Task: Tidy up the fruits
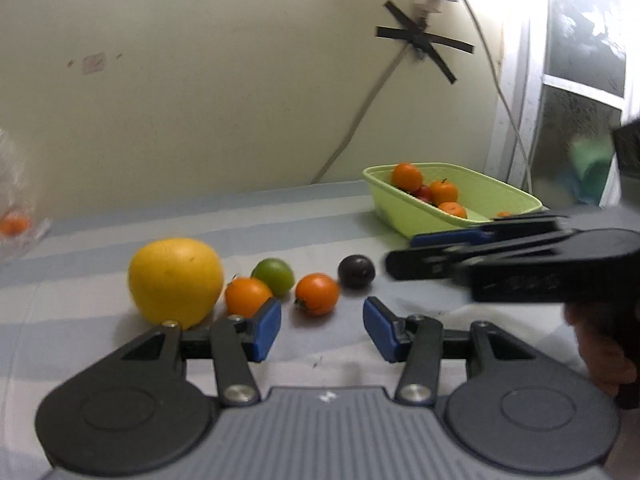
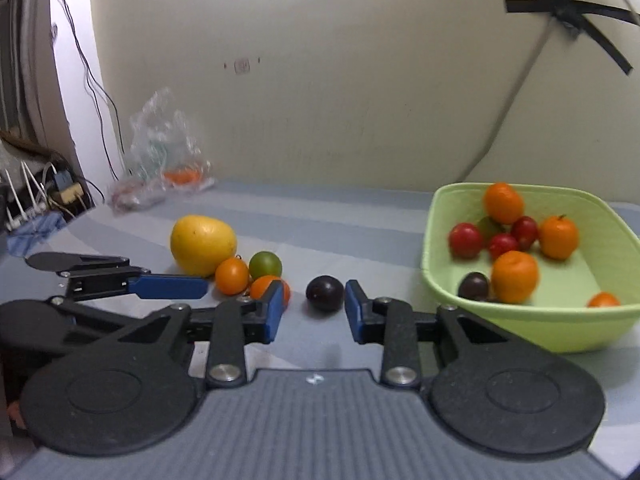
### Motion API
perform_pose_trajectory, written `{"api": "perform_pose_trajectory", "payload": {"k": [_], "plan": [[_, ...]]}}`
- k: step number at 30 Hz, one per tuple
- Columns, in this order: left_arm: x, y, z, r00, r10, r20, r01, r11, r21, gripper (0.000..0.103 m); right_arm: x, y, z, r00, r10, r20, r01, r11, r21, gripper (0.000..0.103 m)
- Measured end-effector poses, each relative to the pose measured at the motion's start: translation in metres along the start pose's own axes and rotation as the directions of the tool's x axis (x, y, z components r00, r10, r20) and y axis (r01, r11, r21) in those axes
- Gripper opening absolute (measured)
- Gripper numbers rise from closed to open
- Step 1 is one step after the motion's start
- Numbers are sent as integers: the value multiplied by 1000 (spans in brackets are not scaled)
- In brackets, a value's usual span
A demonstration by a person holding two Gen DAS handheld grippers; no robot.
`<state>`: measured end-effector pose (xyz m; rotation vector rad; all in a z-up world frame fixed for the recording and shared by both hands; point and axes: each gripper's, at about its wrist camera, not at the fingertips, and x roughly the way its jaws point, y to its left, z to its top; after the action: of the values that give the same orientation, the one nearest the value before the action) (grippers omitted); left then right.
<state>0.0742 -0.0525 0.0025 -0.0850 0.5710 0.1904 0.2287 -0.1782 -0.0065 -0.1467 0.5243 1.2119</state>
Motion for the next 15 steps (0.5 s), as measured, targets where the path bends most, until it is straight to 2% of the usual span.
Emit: {"api": "perform_pose_trajectory", "payload": {"k": [3,6,10,13,15], "plan": [[5,-3,2,1000,24,18,-26,997,67,45,11,10,-1,998,-67,-5,67,997,-49,34],[15,-4,3,1000,17,6,-17,993,117,45,18,8,0,996,-90,-25,88,994,-60,32],[27,-9,0,999,19,-35,-12,981,193,40,20,9,2,996,-67,-51,62,994,-94,31],[37,-7,-2,997,14,-72,1,980,201,40,25,12,7,995,-48,-91,35,990,-137,30],[39,-5,1,997,9,-78,6,982,188,31,33,18,9,991,-55,-123,34,985,-170,30]]}}
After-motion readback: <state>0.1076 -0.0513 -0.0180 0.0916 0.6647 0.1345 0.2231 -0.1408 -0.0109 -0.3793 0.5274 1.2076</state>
